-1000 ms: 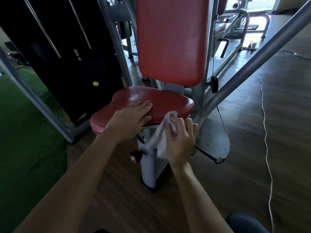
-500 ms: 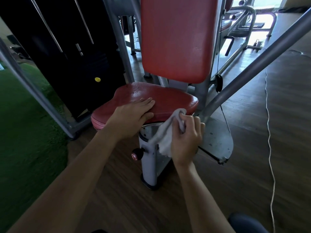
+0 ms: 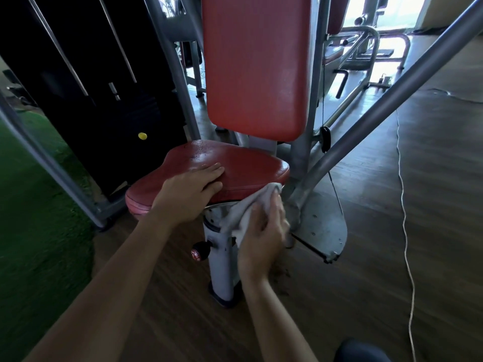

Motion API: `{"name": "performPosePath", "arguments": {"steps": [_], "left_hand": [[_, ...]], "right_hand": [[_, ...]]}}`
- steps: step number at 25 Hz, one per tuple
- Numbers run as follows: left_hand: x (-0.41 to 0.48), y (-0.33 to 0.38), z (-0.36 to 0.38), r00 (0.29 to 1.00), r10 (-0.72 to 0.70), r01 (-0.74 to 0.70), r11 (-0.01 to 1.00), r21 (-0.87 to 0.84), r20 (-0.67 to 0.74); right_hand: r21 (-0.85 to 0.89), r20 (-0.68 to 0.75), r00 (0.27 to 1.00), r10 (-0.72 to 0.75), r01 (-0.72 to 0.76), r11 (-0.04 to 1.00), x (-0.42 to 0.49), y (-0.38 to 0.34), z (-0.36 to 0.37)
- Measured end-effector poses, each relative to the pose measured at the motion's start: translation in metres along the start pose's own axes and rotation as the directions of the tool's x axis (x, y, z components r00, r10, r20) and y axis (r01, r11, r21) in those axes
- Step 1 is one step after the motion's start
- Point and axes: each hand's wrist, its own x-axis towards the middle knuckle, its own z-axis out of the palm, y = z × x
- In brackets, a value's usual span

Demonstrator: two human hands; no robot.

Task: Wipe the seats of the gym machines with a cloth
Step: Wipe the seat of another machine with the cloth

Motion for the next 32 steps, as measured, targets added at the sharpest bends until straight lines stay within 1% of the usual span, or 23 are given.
{"name": "performPosePath", "arguments": {"steps": [1, 2, 4, 5, 7, 9, 11, 14, 16, 17, 18, 20, 21, 23, 26, 29, 32], "left_hand": [[0.001, 0.0, 0.001, 1.0, 0.001, -0.001, 1.0, 0.002, 0.001], [0.001, 0.001, 0.002, 1.0, 0.005, -0.005, 1.0, 0.014, 0.005], [0.004, 0.004, 0.003, 1.0, 0.01, -0.01, 0.999, 0.048, 0.008], [0.004, 0.005, 0.003, 1.0, 0.009, -0.009, 0.998, 0.057, 0.002], [0.004, 0.006, 0.002, 1.0, 0.012, -0.01, 0.998, 0.062, -0.02], [0.003, 0.005, 0.002, 0.999, 0.004, -0.002, 0.999, 0.052, -0.041], [0.001, 0.003, 0.001, 0.999, -0.003, 0.005, 0.999, 0.048, -0.048], [0.001, 0.005, -0.001, 0.999, -0.003, 0.006, 0.998, 0.055, -0.055], [0.001, 0.006, -0.001, 0.998, 0.0, 0.004, 0.998, 0.057, -0.066], [0.001, 0.006, -0.001, 0.998, -0.001, 0.005, 0.998, 0.057, -0.067], [0.001, 0.005, 0.0, 0.998, -0.001, 0.005, 0.998, 0.056, -0.066], [0.001, 0.003, 0.001, 0.998, 0.002, 0.001, 0.999, 0.049, -0.061], [0.001, 0.003, 0.002, 0.998, 0.002, 0.001, 0.999, 0.045, -0.062], [0.001, 0.003, 0.003, 0.998, -0.004, 0.007, 0.999, 0.039, -0.067], [0.003, 0.006, 0.004, 0.997, -0.015, 0.019, 0.998, 0.06, -0.076], [0.003, 0.009, 0.006, 0.996, 0.001, 0.008, 0.994, 0.105, -0.087], [0.002, 0.011, 0.007, 0.995, -0.011, 0.024, 0.991, 0.135, -0.097]], "right_hand": [[-0.008, 0.034, 0.999, -0.034, 0.034, 0.999, -0.006, -0.002, 0.003], [0.031, 0.057, 0.998, -0.035, 0.033, 0.999, -0.007, -0.004, 0.006], [0.126, 0.077, 0.997, 0.029, -0.038, 0.991, 0.001, -0.004, 0.012], [0.116, 0.072, 0.996, 0.047, -0.055, 0.992, 0.008, -0.004, 0.012], [0.041, 0.044, 0.999, 0.005, -0.007, 0.999, 0.02, 0.0, 0.007], [0.048, 0.052, 0.997, -0.05, 0.048, 0.998, 0.028, 0.002, -0.007], [0.045, 0.056, 0.997, -0.049, 0.046, 0.998, 0.037, -0.007, -0.025], [0.023, -0.044, 0.996, -0.082, 0.083, 0.996, 0.066, -0.019, -0.032], [0.025, -0.076, 0.991, -0.111, 0.113, 0.993, 0.083, -0.024, -0.023], [-0.024, -0.062, 0.989, -0.132, 0.131, 0.991, 0.083, -0.024, -0.017], [-0.114, -0.026, 0.989, -0.145, 0.141, 0.983, 0.078, -0.022, -0.012], [-0.274, 0.042, 0.993, -0.106, 0.114, 0.955, 0.059, -0.014, -0.004], [-0.302, 0.055, 0.995, -0.08, 0.093, 0.949, 0.047, -0.01, -0.002], [-0.283, 0.06, 0.995, -0.073, 0.087, 0.955, 0.032, -0.002, 0.0], [-0.241, 0.077, 0.992, -0.099, 0.115, 0.964, 0.047, 0.004, -0.001], [-0.191, 0.105, 0.994, -0.012, 0.032, 0.981, 0.079, 0.015, -0.005], [-0.112, 0.142, 0.987, 0.073, -0.057, 0.992, 0.073, 0.013, -0.008]]}}
